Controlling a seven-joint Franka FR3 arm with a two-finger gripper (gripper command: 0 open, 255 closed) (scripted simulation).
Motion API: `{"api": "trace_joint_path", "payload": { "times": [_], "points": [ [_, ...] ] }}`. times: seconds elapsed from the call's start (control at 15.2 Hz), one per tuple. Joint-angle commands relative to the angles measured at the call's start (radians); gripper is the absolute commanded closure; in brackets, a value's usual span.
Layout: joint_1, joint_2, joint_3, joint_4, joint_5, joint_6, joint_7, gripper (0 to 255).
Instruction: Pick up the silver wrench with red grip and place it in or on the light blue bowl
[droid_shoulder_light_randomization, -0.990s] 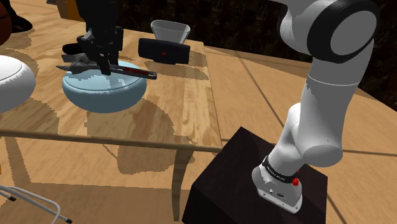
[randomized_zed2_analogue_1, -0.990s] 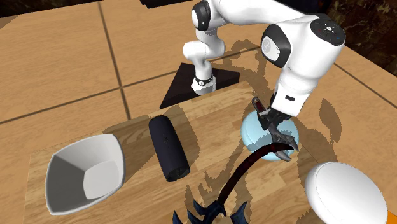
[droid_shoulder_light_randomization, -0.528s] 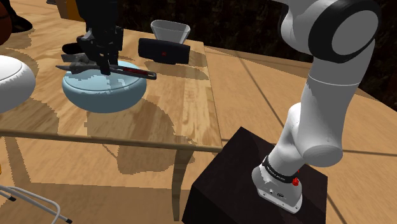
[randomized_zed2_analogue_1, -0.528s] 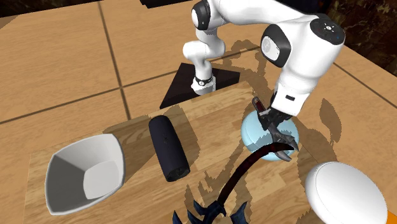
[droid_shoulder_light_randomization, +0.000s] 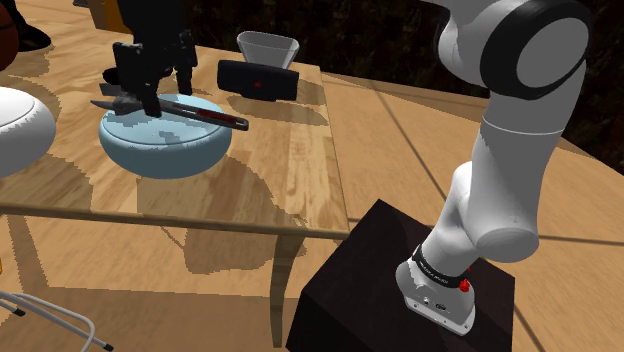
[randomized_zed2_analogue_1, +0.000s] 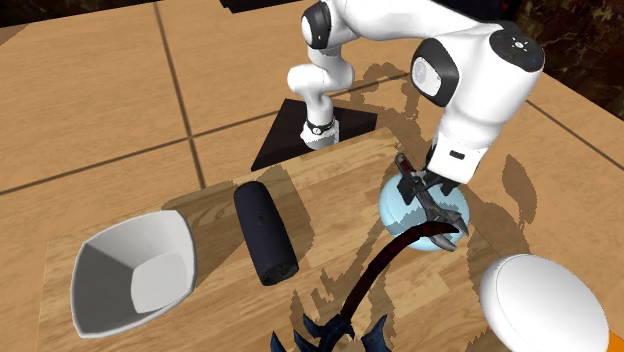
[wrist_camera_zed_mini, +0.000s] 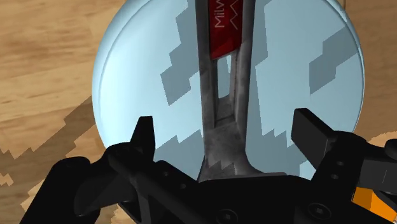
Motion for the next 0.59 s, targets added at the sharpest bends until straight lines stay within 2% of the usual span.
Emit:
{"api": "trace_joint_path", "payload": {
  "times": [0.0, 0.13, 0.53],
  "points": [
    [0.007, 0.017, 0.001, 0.078, -0.005, -0.061, 0.001, 0],
    [0.020, 0.056, 0.003, 0.197, -0.016, -0.143, 0.003, 0],
    [0.020, 0.056, 0.002, 0.198, -0.016, -0.143, 0.003, 0]
  ]
}}
